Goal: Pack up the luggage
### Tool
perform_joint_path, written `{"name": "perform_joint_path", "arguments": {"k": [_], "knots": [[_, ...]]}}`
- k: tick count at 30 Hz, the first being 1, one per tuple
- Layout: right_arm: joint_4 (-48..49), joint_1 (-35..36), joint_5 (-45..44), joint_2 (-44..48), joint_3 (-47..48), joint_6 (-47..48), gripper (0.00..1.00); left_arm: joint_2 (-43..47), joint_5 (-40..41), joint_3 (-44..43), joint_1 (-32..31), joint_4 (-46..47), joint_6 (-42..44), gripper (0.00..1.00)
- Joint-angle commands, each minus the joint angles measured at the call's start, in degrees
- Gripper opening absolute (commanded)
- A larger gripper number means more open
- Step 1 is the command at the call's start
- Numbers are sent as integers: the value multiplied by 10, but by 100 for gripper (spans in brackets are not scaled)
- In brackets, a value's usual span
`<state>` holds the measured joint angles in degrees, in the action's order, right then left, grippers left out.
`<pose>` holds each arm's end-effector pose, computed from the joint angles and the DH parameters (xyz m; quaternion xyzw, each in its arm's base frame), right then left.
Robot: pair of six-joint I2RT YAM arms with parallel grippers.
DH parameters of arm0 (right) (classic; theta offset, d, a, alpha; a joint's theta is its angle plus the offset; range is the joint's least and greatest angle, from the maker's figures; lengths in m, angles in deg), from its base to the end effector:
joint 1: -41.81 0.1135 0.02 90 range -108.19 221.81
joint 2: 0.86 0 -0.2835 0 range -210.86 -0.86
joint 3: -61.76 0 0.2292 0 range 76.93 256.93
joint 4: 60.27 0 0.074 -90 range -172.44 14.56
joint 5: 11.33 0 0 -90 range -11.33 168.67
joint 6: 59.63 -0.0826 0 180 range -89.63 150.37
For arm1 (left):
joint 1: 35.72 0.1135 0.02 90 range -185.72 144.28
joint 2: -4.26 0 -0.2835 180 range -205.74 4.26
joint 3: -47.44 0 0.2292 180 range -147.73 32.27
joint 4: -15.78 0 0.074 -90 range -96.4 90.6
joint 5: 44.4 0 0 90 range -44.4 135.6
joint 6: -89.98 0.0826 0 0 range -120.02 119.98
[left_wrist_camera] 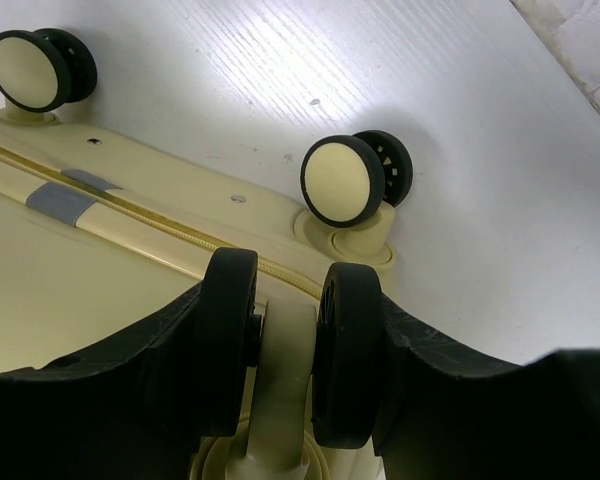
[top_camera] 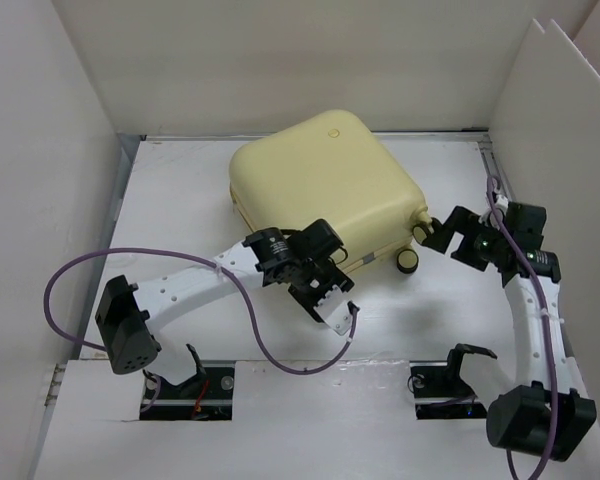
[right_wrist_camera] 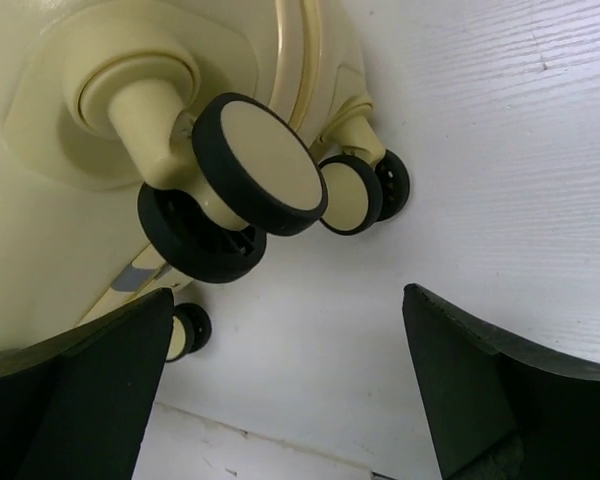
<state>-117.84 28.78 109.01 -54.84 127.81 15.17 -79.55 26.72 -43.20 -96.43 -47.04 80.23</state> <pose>0.1840 0.0002 0.2871 0.1218 0.8905 0.2491 0.3608 0.1245 -0.2766 0.2965 0.9051 0.2700 -0.1056 0.3109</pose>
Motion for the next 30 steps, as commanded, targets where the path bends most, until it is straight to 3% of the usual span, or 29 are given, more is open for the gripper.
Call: {"name": "perform_joint_path", "arguments": {"k": [1,4,8,13,16,22,27,30], "knots": [[62,5,-43,5,-6,-40,100,33,25,-11,38,51,-123,0],[68,-8,-103,-31,-11,-130,100,28,36,-11,46,62,-147,0],[57,-23,-157,-121,18,-153,97,15,36,-25,46,62,-199,0],[212,-7,-69,-219,-20,-206,90,26,30,0,52,90,-241,0],[273,36,-69,-270,-10,-255,87,26,12,0,52,91,-276,0],[298,137,-44,-429,167,-262,75,-4,-10,-7,52,91,-327,0],[312,215,10,-541,345,-275,52,-40,-43,-51,52,97,-380,0],[312,251,58,-621,437,-275,50,-77,-73,-86,52,112,-418,0]]}}
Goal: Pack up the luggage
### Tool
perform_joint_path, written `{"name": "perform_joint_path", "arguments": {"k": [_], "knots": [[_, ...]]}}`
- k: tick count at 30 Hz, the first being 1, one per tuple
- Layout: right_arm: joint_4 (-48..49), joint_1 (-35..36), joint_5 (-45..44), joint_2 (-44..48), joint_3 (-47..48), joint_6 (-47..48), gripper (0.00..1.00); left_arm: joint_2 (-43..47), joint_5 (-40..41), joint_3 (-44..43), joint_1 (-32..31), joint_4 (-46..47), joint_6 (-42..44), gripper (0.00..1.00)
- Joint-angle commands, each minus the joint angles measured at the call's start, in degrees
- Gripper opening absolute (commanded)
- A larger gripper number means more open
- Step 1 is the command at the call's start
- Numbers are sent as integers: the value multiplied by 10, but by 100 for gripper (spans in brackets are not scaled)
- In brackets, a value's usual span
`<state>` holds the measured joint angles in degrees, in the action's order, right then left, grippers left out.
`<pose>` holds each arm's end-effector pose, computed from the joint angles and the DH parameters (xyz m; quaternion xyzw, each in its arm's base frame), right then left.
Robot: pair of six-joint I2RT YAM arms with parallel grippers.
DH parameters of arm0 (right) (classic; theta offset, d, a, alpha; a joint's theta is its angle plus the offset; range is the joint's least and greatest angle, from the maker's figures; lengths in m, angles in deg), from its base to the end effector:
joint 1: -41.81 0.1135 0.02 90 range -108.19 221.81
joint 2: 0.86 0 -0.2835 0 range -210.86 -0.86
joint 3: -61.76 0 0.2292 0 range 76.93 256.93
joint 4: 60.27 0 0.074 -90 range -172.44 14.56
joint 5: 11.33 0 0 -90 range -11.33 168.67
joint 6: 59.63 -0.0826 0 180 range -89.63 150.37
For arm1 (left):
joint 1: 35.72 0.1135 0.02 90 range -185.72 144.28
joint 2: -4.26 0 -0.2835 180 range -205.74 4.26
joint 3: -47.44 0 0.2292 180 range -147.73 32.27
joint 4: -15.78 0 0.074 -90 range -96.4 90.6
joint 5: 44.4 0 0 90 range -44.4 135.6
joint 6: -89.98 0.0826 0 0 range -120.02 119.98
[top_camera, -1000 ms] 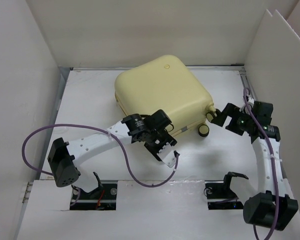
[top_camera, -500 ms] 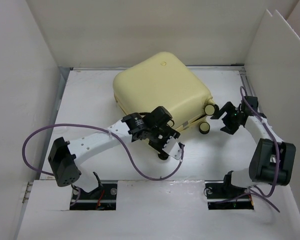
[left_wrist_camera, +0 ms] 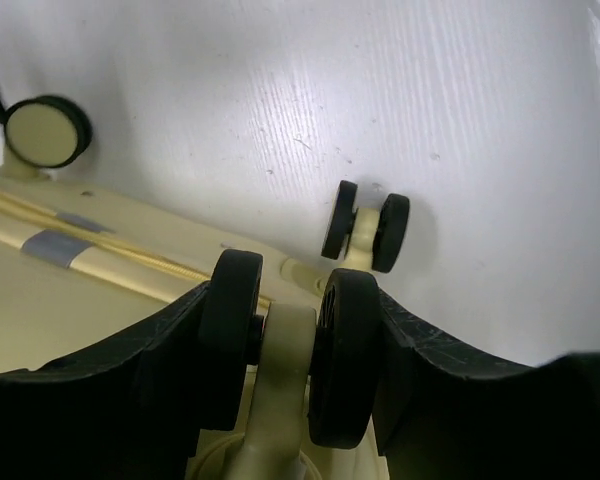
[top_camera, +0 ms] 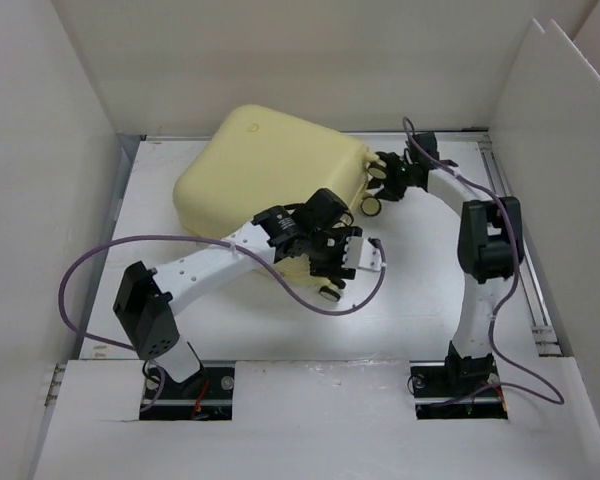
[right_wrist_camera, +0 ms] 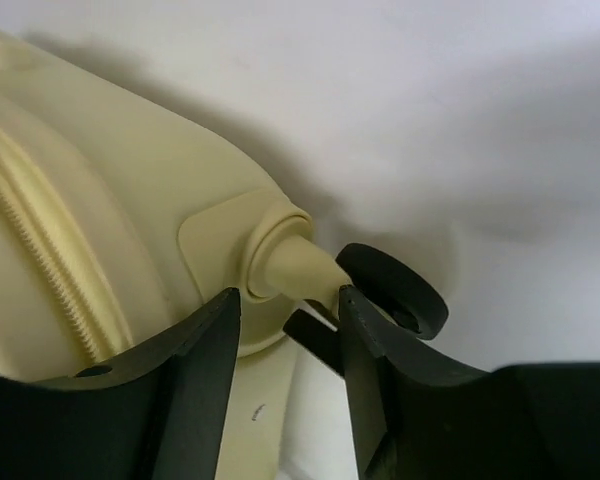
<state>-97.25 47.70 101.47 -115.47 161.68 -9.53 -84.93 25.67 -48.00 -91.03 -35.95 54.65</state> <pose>0.4472 0.0783 0.1953 0.2087 0.9044 0.2972 0.2238 0.1761 -0.3039 0.3138 0.7842 0.4693 -0.1622 0.3722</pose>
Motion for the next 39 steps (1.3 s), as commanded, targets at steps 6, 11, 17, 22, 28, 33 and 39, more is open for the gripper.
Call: {"name": "perform_joint_path", "arguments": {"k": [6,11,17,22,28,33,39], "knots": [[82,74,190,-105,255,34,47,-111,-112,-104,22,44,-239,0],[82,-22,179,-20,150,96,52,-147,-91,-145,78,104,-339,0],[102,-119,168,183,-53,164,63,-176,-41,-207,103,133,-366,0],[184,-69,103,404,-313,177,65,-181,-46,-220,109,138,-346,0],[365,172,-114,633,-564,120,56,-197,-39,-226,114,144,-331,0],[544,334,-258,693,-687,78,48,-202,-39,-243,115,144,-337,0],[699,477,-339,545,-688,130,63,-213,-28,-265,115,144,-350,0]]}}
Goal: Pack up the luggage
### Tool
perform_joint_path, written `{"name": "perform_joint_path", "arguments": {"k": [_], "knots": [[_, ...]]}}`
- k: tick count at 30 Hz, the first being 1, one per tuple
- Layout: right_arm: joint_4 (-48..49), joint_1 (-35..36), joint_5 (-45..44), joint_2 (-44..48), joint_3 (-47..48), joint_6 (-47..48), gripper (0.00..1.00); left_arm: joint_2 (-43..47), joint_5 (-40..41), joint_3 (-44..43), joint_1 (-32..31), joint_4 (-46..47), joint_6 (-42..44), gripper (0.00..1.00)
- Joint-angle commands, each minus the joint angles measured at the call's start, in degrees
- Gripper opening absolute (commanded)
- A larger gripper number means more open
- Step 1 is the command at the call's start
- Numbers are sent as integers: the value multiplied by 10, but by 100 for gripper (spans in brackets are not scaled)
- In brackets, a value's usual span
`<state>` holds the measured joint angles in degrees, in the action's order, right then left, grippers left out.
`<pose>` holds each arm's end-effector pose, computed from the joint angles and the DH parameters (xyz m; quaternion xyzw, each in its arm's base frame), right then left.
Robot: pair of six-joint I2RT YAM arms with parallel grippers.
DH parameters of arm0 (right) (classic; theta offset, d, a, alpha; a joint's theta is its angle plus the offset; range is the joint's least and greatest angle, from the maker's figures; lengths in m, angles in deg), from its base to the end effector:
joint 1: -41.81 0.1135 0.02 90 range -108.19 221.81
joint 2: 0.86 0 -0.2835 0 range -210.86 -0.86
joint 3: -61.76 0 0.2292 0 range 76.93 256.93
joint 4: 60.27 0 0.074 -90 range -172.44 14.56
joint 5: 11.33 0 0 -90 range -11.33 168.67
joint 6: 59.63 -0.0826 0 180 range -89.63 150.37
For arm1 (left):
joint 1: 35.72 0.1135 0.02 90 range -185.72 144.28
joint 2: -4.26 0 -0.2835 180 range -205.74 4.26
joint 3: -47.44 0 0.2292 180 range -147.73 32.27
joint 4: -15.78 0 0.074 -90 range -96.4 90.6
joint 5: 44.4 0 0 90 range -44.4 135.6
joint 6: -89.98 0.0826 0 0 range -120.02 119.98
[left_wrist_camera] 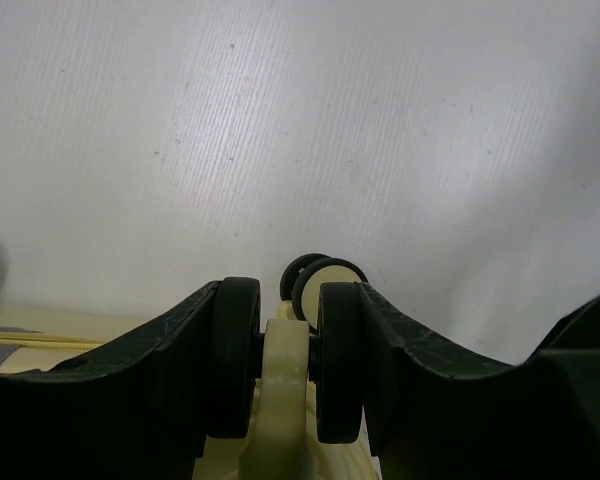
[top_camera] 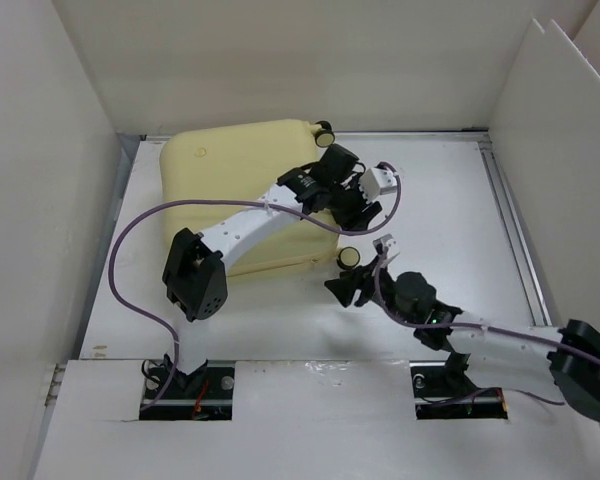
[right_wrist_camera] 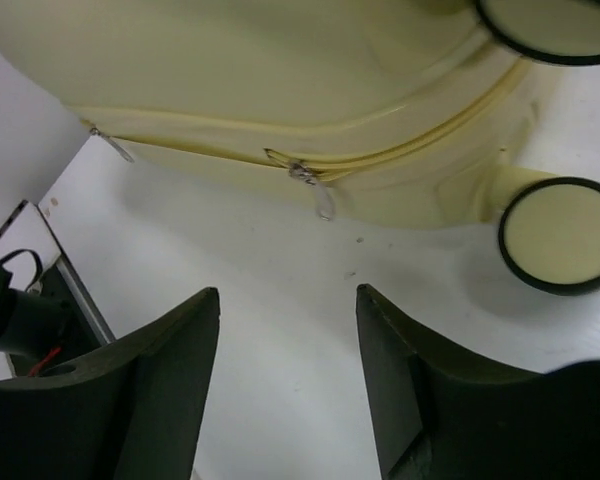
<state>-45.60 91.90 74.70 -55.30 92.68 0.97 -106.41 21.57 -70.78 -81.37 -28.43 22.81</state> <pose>0.1454 0.1650 0.2286 -0.1142 0.7508 0.3954 0.5166 0.3025 -0.3576 0.3196 0.5690 0.6700 -0.2692 0.3935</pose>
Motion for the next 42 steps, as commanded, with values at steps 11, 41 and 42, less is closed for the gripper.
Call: {"name": "perform_joint_path", "arguments": {"k": [11,41,42], "knots": [[227,63,-175,-229,79,-1,67,23,2,0,18,75,-47,0],[116,25,-89,-325,145,-45,52,12,-15,-39,13,59,-31,0],[123,25,-89,-325,145,-45,50,12,-15,-39,13,59,-31,0]]}}
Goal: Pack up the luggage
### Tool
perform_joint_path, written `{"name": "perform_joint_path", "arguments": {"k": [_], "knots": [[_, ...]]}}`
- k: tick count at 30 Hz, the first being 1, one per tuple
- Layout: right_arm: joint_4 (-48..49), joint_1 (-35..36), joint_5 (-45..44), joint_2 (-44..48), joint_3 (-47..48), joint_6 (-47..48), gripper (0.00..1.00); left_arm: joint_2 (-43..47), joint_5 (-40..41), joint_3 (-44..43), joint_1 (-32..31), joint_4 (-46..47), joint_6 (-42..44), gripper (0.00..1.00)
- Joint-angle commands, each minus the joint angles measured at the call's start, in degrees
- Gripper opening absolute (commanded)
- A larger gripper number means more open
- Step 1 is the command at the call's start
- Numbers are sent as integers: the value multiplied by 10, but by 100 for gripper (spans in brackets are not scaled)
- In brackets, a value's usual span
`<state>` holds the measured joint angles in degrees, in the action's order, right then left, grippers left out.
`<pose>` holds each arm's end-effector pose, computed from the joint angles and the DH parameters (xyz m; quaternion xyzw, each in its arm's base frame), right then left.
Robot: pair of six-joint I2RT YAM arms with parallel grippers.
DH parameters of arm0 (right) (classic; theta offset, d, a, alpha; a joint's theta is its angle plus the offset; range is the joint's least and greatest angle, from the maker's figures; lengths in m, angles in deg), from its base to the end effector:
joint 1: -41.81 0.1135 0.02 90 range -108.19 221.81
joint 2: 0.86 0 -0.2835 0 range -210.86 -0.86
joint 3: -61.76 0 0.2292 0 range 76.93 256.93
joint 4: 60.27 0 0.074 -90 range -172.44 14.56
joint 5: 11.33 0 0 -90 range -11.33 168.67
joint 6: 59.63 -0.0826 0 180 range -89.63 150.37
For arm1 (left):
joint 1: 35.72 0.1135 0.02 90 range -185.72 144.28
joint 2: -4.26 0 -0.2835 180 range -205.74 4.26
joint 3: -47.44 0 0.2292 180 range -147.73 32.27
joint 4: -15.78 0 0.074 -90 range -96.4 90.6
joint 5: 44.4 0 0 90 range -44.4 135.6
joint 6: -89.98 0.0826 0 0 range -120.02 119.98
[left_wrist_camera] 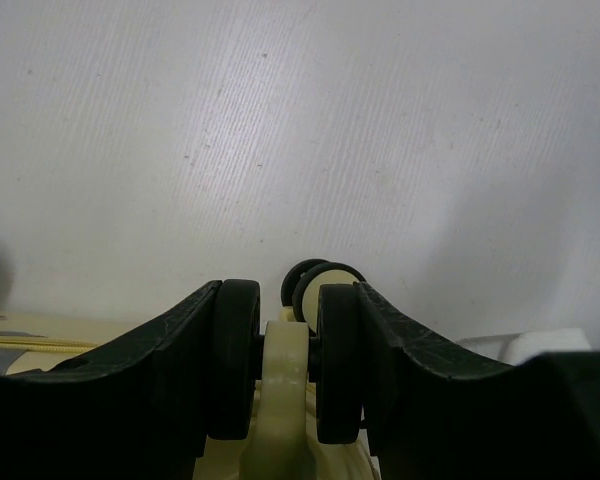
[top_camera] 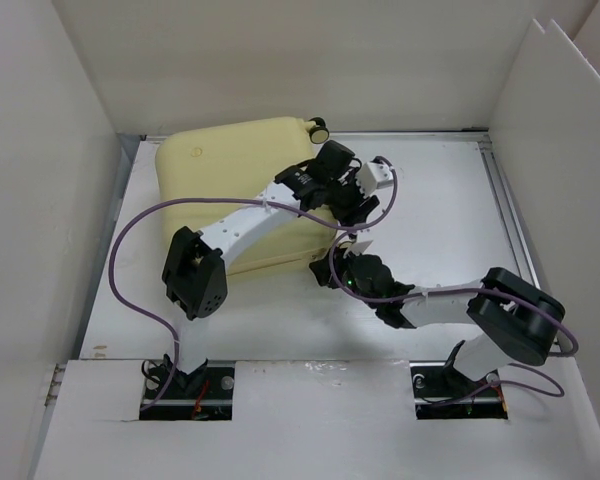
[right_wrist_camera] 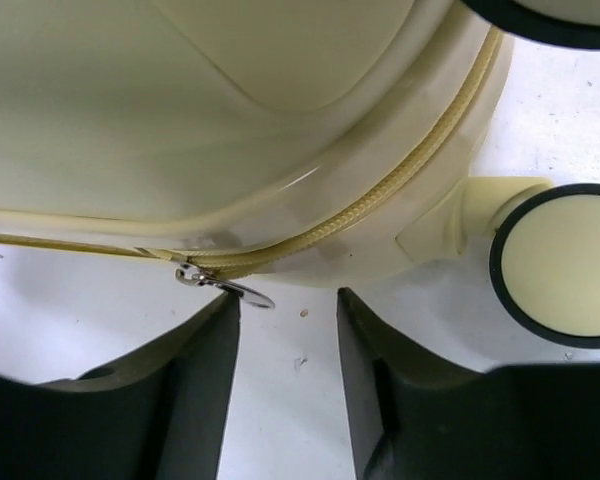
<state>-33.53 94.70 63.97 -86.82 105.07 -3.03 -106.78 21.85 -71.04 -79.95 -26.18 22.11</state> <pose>0.2077 0.2398 0.1988 -0.0580 0.7932 0.3341 0.5058 0.3152 -0.3533 0.3230 0.5542 0.6725 -0.2661 0.4121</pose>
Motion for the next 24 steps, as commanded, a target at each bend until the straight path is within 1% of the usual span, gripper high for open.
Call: {"name": "perform_joint_path", "arguments": {"k": [1,3,9,11,13,14,15,16,17,18,20,21,24], "knots": [[3,-3,13,-10,26,-5,48,16,-17,-37,-2,37,-24,0],[3,-3,13,-10,31,7,44,16,-17,-37,-2,37,-18,0],[3,-3,33,-3,39,19,44,11,-17,-37,-2,37,-18,0],[3,3,33,4,39,26,38,11,-17,-37,-2,37,-13,0],[3,8,33,11,39,26,30,11,-17,-37,-2,37,-13,0],[3,8,33,16,39,26,21,11,-17,-37,-2,37,-13,0],[3,8,33,21,39,26,19,11,-17,-37,-2,37,-13,0],[3,14,33,27,39,32,14,11,-17,-37,-2,31,-13,0],[3,14,33,27,39,32,14,11,-17,-37,-2,31,-13,0],[-5,14,33,34,39,37,10,11,-17,-37,-2,31,-13,0],[-16,20,25,39,39,42,10,11,-17,-37,-2,31,-13,0],[-21,25,25,40,33,42,19,11,-17,-37,-2,31,-13,0],[-28,25,12,45,17,42,41,11,-17,-37,-2,31,-8,0]]}}
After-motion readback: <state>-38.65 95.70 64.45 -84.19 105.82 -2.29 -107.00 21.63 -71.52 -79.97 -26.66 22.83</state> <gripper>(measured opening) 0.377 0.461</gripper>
